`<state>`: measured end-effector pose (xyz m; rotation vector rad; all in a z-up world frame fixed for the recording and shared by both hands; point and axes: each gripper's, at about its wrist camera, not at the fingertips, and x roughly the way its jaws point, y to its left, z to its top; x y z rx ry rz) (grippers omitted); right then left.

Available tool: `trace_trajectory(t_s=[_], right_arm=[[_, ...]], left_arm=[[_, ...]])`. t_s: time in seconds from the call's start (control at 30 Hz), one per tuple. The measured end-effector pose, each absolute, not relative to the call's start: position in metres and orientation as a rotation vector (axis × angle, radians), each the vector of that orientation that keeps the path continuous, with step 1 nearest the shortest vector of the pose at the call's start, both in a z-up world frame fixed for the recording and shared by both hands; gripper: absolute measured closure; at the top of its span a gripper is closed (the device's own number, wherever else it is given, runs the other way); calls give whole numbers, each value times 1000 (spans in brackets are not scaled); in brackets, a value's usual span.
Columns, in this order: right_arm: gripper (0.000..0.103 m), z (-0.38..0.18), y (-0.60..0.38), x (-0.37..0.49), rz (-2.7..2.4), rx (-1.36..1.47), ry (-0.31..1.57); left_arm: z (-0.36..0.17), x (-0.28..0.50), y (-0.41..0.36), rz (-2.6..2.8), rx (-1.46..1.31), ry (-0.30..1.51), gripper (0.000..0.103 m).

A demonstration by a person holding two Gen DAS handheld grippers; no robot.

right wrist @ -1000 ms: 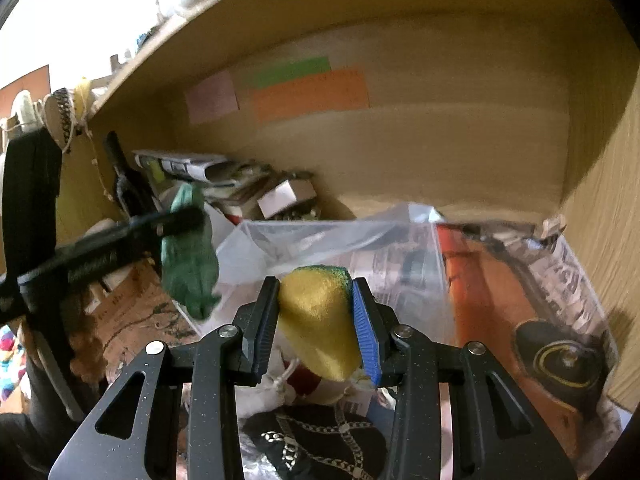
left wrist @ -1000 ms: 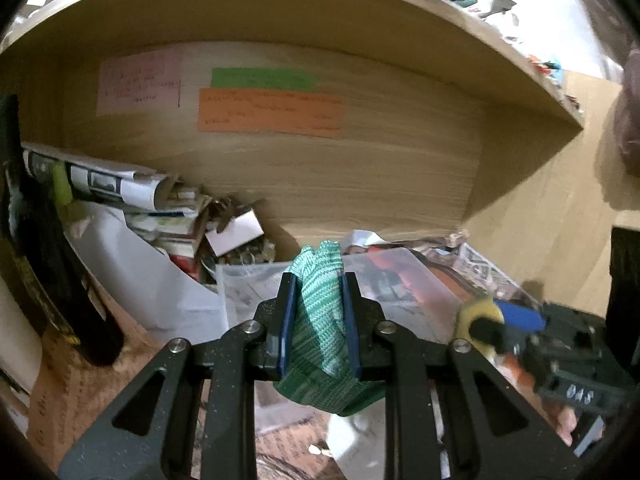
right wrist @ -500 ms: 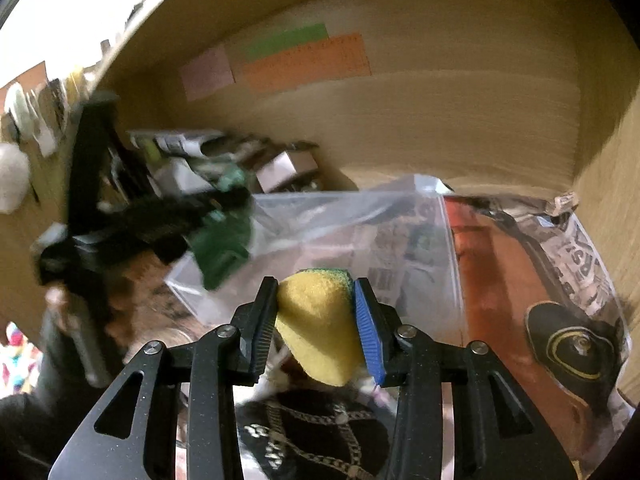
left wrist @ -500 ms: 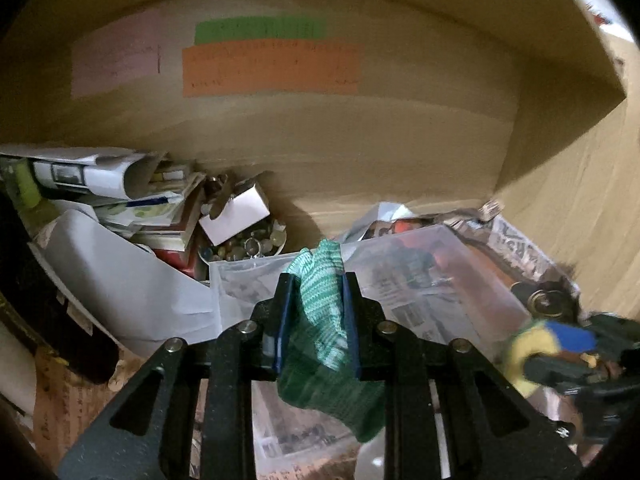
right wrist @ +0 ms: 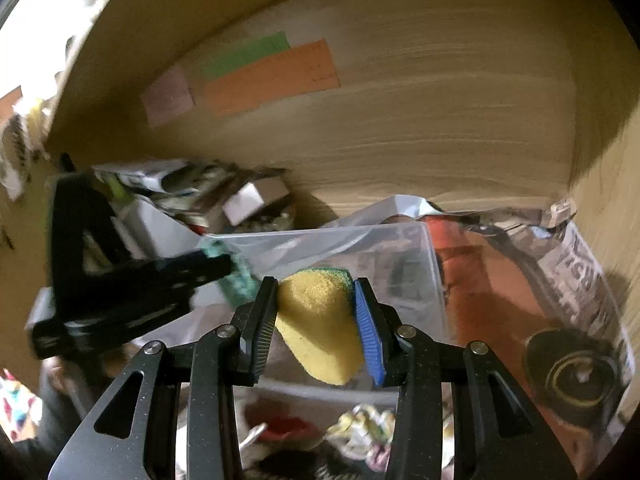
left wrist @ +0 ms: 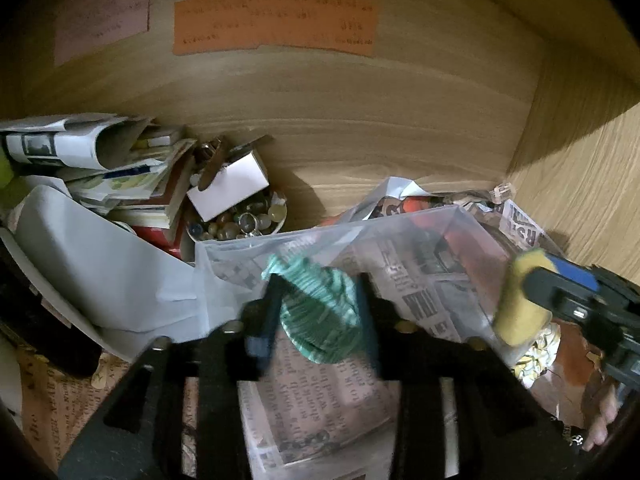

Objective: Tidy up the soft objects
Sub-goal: 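Release green cloth into clear box with left tool while right tool drops sponge in, then grasp white cloth bag with left tool while right tool grasps floral scrunchie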

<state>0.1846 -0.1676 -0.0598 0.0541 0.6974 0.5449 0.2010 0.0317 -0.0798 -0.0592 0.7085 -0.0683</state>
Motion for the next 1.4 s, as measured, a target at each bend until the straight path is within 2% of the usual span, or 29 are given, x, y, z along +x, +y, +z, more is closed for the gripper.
trace_trajectory(t_s=[0.03, 0.2, 0.3, 0.37, 0.53, 0.67, 0.83, 1.13, 1.4], right_arm=[[67, -62, -166, 189, 534, 36, 706], [67, -76, -157, 205, 508, -48, 789], [57, -80, -162, 206, 504, -47, 811], [43, -78, -165, 205, 494, -48, 796], [33, -56, -171, 190, 467, -90, 702], [20, -37, -180, 172, 455, -111, 621], [19, -30, -192, 151, 455, -109, 580], [18, -56, -213, 129, 443, -112, 637], [18, -94, -231, 127, 425, -87, 744]], left_arm=[[-78, 199, 32, -65, -54, 700, 49], [-72, 193, 30, -58, -31, 685, 39], [-69, 189, 30, -57, -28, 673, 36], [-64, 184, 30, -60, -30, 662, 34], [-51, 171, 30, -64, -38, 623, 21], [-38, 151, 27, -66, -23, 573, 13], [-32, 122, 18, -86, 12, 546, 3], [-64, 89, -1, -150, 35, 634, 3], [-107, 92, -1, -150, -18, 760, 3]])
